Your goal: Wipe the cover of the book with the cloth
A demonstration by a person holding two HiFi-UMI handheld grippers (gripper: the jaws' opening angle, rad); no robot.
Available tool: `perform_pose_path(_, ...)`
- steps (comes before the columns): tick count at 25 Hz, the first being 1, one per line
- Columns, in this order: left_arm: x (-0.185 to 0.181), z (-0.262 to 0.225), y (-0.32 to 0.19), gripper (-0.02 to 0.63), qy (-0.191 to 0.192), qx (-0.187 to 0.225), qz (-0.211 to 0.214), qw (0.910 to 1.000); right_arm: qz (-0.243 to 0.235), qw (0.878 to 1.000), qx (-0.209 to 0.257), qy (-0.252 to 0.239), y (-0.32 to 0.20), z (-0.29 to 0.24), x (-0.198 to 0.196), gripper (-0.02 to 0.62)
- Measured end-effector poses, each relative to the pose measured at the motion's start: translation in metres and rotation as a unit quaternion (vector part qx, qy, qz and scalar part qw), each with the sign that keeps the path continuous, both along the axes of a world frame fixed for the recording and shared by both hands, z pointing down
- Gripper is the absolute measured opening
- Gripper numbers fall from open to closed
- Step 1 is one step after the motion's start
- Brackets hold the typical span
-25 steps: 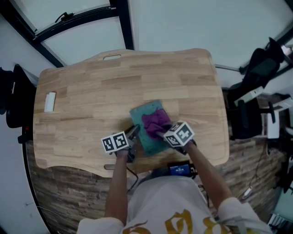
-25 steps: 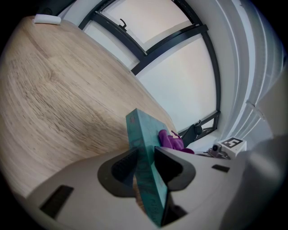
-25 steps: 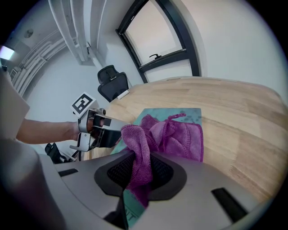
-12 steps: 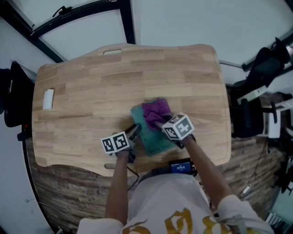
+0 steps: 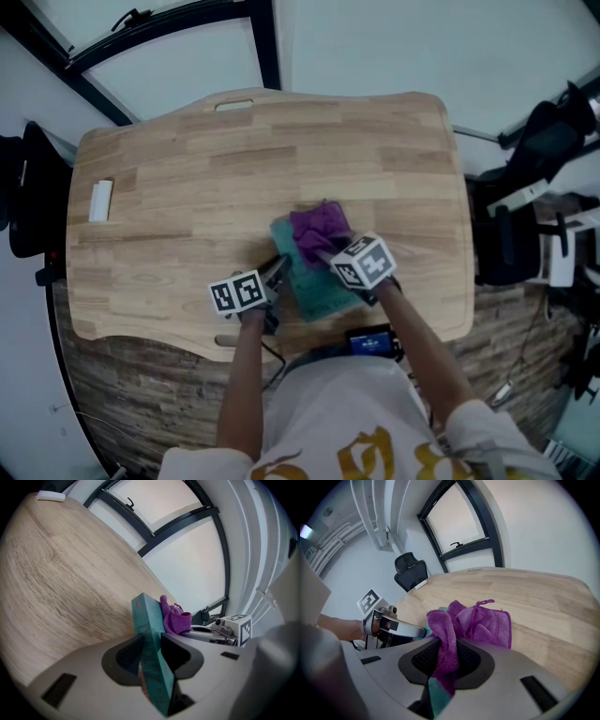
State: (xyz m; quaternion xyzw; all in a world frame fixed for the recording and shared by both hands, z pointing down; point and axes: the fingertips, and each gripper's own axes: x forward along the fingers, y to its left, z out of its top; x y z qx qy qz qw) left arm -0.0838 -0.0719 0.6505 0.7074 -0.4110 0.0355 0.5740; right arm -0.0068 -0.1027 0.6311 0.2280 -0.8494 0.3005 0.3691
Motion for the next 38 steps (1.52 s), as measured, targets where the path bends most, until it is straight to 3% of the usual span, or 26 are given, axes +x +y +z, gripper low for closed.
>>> perform_pose_path(8, 0.0, 0.0, -0.001, 0.121, -0.002, 0.003, -0.001, 1.0, -0.028, 0.999, -0.018, -0.007, 0.032, 0.001, -0.009, 0.072)
perform_pose_path(22, -0.002, 0.002, -0.001, 0.121, -0.003, 0.004, -0.001, 1.0, -0.036, 0.998, -0.044, -0.02, 0.086, 0.003, -0.008, 0.072)
perform_pose_path(38, -0.003, 0.002, -0.003, 0.121, -0.009, 0.009, -0.005, 0.9999, -0.019, 0.999, -0.041, -0.023, 0.093, 0.002, -0.008, 0.072)
